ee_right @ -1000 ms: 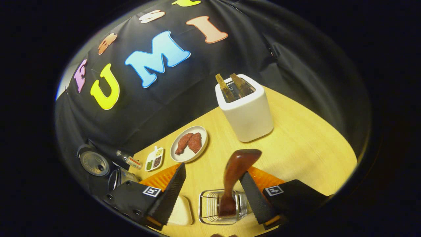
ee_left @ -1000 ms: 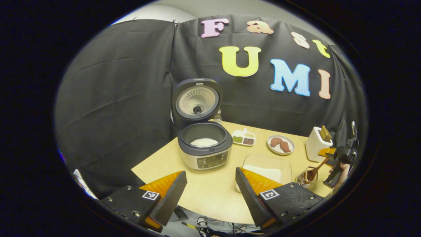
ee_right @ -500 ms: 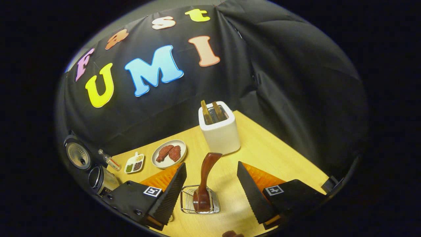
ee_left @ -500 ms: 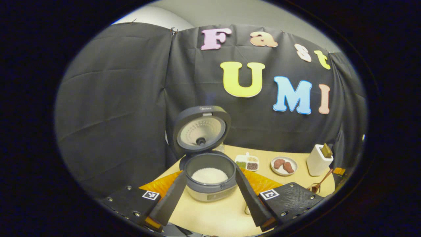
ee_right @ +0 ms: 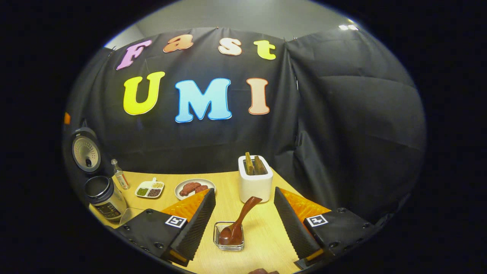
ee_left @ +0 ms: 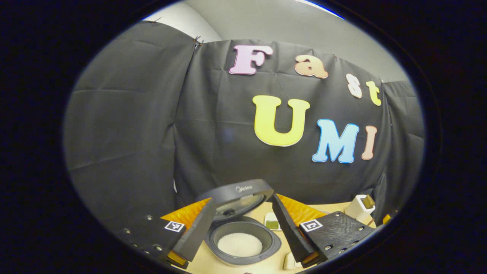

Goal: Close the left gripper, press the button to open the rice cooker; take a wooden spoon from the chopstick holder with the right hand, scoop a spoonful of rice and pour it into the rice cooker, then put the wooden spoon back into the chopstick holder.

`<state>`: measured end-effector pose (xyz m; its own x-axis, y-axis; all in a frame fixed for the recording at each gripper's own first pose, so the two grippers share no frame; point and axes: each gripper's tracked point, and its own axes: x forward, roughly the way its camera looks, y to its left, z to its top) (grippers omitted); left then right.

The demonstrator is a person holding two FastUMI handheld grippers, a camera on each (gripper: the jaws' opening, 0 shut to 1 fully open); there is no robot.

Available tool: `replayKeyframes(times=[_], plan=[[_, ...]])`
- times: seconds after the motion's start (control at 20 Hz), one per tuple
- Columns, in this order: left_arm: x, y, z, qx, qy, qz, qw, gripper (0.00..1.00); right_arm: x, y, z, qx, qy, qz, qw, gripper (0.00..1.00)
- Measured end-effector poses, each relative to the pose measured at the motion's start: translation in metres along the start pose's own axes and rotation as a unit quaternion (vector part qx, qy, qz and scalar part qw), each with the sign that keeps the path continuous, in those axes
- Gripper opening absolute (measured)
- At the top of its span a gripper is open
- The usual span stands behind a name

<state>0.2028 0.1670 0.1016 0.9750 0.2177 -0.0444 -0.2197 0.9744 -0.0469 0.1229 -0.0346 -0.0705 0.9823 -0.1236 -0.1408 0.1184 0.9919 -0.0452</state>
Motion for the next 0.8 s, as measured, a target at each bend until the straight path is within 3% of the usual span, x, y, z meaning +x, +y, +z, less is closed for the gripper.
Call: replayKeyframes(times=[0.2,0.25,0.3,0.4,0.45,0.55,0.6,0.75,0.8], plan=[[0.061,0.007,0.024,0.002,0.003,-0.032,0.999,0.95,-0.029,0.01,0.018,0.006,-0.022,-0.023,0.999,0.99],[0.079,0.008,0.027,0.004,0.01,-0.038,0.999,0.96,-0.036,0.013,0.021,0.011,-0.022,-0.027,0.999,0.94],[0.096,0.012,0.025,0.006,0.021,-0.036,0.999,0.92,-0.044,0.015,0.023,0.014,-0.022,-0.027,0.999,0.99],[0.124,0.016,0.012,-0.006,0.051,-0.031,0.998,0.94,-0.058,0.022,0.027,0.009,-0.023,-0.015,1.0,0.95],[0.135,0.015,0.002,-0.012,0.07,-0.033,0.997,0.92,-0.061,0.028,0.027,0.001,-0.022,-0.006,1.0,0.99],[0.153,0.023,-0.023,-0.014,0.108,-0.016,0.994,0.94,-0.073,0.032,0.03,-0.009,-0.014,0.008,1.0,0.95],[0.156,0.026,-0.033,-0.023,0.124,-0.011,0.992,0.94,-0.079,0.034,0.032,-0.014,-0.013,0.014,1.0,0.99],[0.154,0.02,-0.046,-0.063,0.149,-0.019,0.987,0.96,-0.086,0.032,0.036,-0.024,-0.022,0.004,0.999,0.96],[0.151,0.015,-0.054,-0.07,0.159,-0.024,0.984,0.94,-0.087,0.034,0.037,-0.017,-0.023,0.001,1.0,0.99]])
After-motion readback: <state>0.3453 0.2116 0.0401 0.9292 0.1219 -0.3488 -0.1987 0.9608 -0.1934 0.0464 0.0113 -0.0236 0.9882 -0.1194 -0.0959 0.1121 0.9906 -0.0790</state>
